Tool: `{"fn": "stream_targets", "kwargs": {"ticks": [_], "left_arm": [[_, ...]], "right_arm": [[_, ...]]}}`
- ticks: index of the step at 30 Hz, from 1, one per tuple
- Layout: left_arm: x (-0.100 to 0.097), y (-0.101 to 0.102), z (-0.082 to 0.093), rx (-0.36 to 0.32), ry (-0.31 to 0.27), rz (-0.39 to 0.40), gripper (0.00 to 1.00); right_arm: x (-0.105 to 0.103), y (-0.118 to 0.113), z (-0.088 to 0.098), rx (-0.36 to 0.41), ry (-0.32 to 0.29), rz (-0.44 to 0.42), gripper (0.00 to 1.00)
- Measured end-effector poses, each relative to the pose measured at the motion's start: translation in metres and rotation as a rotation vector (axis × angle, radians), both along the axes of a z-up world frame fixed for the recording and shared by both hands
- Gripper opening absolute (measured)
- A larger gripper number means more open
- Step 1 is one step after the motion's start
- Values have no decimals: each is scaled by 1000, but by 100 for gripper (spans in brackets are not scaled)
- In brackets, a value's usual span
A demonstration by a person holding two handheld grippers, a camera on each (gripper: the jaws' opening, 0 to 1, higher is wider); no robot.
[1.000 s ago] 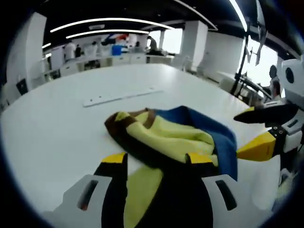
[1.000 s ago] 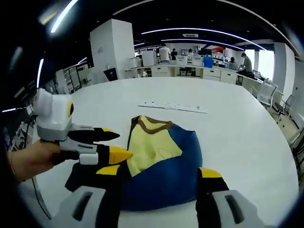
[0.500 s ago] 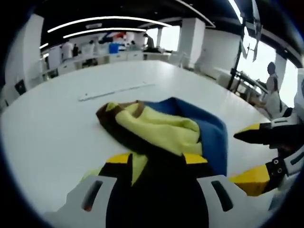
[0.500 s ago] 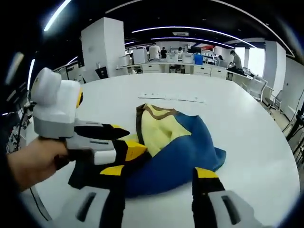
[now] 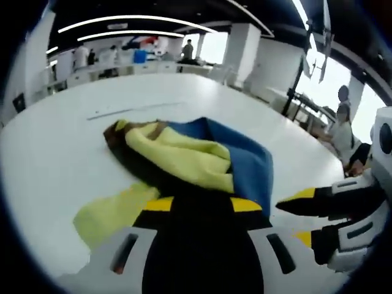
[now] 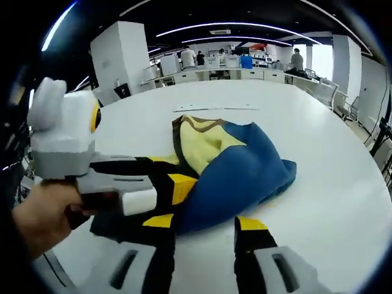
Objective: Fold the garment on the visible template until the final outline fits inside the template.
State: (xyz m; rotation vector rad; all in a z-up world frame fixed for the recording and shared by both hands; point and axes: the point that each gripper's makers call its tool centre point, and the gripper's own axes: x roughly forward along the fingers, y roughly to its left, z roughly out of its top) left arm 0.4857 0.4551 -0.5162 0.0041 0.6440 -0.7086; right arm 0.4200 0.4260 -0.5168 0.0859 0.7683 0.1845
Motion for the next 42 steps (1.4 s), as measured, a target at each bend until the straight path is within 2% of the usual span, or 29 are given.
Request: {"fn": "stream_targets", "kwargs": {"ticks": [3,6,9,15,18,28,37,42], "left_arm": [[-1,-2,-3,8,11,11,25],[-3,-4,-5,-30,48,35,19],[-4,-4,-7,-26,50,45,14],[0,1,-12,-34,59,75,0],[2,1,-13,-44,74,87,0],[1,5,-8,-67,69,110,0],[1,18,9,-90,46,134,0],[2,23,15,-96,32,146,0]], "right_arm": [[0,1,-3,18,2,2,16],[0,3,-4,38,-1,6,9],[1,2,-5,31,-14,14,0],[1,2,-4,27,-23,32,0],[0,1,-3,33,-22,30,0],[-4,-1,3,29,-21,41,0],[-11,-5,17,23,-49,71,0],[-13,-12,24,33,-58,60,0]]}}
